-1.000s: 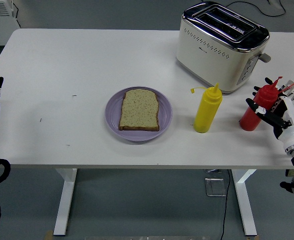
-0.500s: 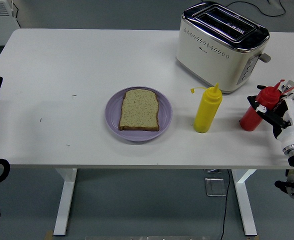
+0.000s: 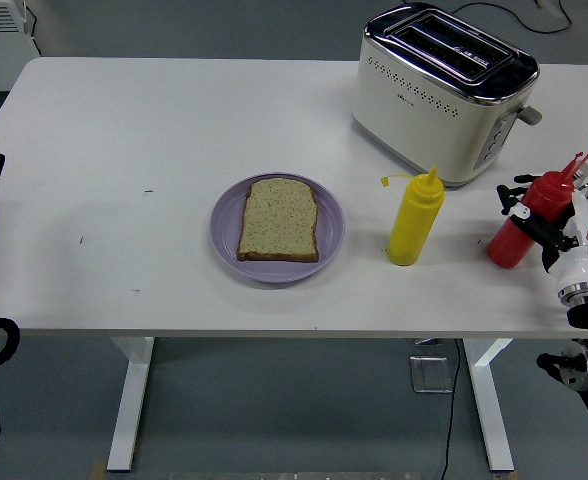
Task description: Pick up the cup,pour liquid into bread,place the cup on the desk
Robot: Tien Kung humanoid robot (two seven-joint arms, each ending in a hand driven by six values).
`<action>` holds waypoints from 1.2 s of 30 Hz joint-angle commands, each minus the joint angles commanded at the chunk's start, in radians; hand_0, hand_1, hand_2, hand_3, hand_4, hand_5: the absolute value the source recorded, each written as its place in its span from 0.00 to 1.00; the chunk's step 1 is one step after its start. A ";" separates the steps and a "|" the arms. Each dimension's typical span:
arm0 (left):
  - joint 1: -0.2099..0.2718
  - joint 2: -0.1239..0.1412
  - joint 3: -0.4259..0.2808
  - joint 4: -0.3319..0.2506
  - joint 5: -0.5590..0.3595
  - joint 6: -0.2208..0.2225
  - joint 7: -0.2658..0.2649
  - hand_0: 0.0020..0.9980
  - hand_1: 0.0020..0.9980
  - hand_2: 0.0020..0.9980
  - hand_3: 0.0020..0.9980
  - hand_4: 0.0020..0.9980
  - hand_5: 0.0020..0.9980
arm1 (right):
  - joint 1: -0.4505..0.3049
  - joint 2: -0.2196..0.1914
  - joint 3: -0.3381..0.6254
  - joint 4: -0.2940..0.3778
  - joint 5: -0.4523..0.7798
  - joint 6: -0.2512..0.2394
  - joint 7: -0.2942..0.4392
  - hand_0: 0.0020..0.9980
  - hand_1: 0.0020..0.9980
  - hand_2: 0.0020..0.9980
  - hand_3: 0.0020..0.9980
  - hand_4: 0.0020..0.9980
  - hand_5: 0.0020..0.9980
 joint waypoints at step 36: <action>0.004 0.001 -0.006 -0.001 -0.002 0.000 -0.001 0.79 0.74 0.74 0.69 0.51 1.00 | 0.102 -0.105 0.032 0.225 -0.418 -0.158 -0.121 0.17 0.26 0.36 0.43 0.57 0.00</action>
